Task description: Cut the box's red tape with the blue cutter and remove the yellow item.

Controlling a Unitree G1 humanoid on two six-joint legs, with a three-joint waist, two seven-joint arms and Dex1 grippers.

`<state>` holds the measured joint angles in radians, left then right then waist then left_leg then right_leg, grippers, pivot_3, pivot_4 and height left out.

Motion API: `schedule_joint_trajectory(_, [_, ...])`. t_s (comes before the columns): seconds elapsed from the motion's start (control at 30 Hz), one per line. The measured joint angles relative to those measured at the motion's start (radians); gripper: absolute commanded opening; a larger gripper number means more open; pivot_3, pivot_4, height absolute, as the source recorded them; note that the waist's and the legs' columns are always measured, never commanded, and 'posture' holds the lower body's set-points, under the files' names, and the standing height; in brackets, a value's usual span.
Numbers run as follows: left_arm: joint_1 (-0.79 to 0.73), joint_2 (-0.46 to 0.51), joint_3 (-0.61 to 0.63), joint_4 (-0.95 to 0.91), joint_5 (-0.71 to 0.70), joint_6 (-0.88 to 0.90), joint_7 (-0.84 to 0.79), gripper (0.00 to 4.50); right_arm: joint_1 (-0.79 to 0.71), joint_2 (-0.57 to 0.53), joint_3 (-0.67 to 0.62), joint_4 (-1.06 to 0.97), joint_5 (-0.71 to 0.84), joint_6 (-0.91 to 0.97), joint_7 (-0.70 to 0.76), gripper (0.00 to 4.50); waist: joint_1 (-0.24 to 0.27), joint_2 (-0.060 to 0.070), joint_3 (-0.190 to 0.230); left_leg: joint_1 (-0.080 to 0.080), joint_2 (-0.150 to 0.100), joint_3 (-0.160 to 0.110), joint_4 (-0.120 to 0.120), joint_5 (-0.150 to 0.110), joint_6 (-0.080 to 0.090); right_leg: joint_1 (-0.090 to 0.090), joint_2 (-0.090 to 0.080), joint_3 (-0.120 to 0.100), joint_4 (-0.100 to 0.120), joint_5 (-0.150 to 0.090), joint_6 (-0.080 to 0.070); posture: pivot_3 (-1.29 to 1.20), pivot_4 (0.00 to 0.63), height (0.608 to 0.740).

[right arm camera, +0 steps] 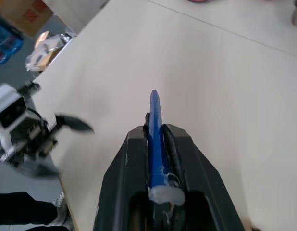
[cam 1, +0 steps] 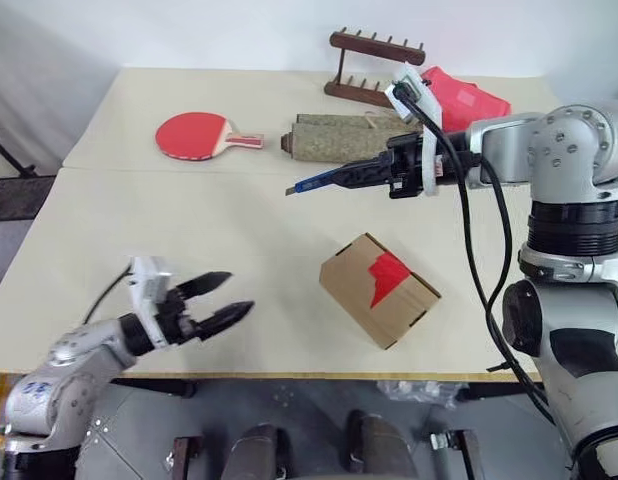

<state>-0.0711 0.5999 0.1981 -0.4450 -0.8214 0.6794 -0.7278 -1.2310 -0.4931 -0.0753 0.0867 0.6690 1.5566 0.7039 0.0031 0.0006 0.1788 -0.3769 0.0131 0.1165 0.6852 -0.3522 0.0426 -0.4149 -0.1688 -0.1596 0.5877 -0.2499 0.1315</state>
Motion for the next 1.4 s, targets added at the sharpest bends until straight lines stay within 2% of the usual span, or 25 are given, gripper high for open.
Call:
schedule_joint_trajectory(0.13, [-0.161, -0.103, -0.120, -0.057, -0.015, 0.045, 0.083, 4.50, 0.050, -0.057, -0.056, -0.098, 0.038, 0.007, 0.000, 0.16, 0.002, 0.000, 0.000, 0.001, -0.001, 0.002, 0.001, 0.000, 0.000, 0.001, 0.000, 0.001, -0.001, 0.000, 0.000, 0.00, 0.150, 0.740])
schedule_joint_trajectory(0.23, [-0.306, -0.166, -0.201, -0.004, 0.050, 0.025, 0.124, 3.90, 0.109, -0.130, -0.109, -0.173, 0.061, 0.020, 0.000, 0.16, 0.005, 0.000, 0.000, 0.001, -0.003, 0.003, 0.001, 0.001, 0.000, 0.001, 0.003, 0.000, -0.002, 0.000, 0.000, 0.00, 0.150, 0.740])
schedule_joint_trajectory(0.4, [-0.421, -0.162, -0.293, 0.130, 0.165, 0.000, 0.098, 2.37, 0.207, -0.217, -0.185, -0.298, 0.089, 0.053, -0.024, 0.16, -0.014, 0.000, 0.000, 0.003, -0.001, 0.007, -0.002, 0.001, -0.002, 0.000, 0.005, 0.001, -0.004, -0.001, -0.001, 0.00, 0.150, 0.740])
schedule_joint_trajectory(0.63, [-0.561, -0.126, -0.430, 0.266, 0.319, -0.020, -0.009, 0.13, 0.325, -0.292, -0.214, -0.439, 0.125, 0.053, -0.076, 0.16, -0.001, 0.000, 0.000, 0.002, -0.001, 0.007, 0.000, 0.001, -0.003, 0.001, 0.006, 0.002, -0.005, -0.001, -0.001, 0.00, 0.150, 0.740])
schedule_joint_trajectory(0.67, [-0.581, -0.130, -0.441, 0.278, 0.336, -0.022, -0.015, 0.00, 0.336, -0.294, -0.214, -0.453, 0.133, 0.053, -0.083, 0.16, -0.001, 0.000, 0.000, 0.002, -0.001, 0.007, 0.000, 0.001, -0.002, 0.001, 0.006, 0.002, -0.005, -0.001, -0.002, 0.00, 0.150, 0.740])
schedule_joint_trajectory(0.9, [-0.672, -0.166, -0.510, 0.340, 0.394, 0.042, -0.049, 0.00, 0.412, -0.297, -0.203, -0.521, 0.156, 0.053, -0.136, 0.16, 0.001, 0.000, 0.000, 0.001, -0.001, 0.005, 0.000, 0.001, -0.002, 0.001, 0.006, 0.001, -0.004, -0.001, -0.001, 0.00, 0.150, 0.740])
schedule_joint_trajectory(1.4, [-0.703, -0.206, -0.572, 0.349, 0.479, 0.135, -0.049, 0.00, 0.469, -0.299, -0.145, -0.528, 0.163, 0.052, -0.176, 0.16, 0.012, 0.000, 0.000, 0.001, -0.001, 0.005, 0.002, 0.001, -0.002, 0.001, 0.005, 0.001, -0.004, -0.001, -0.001, 0.00, 0.150, 0.740])
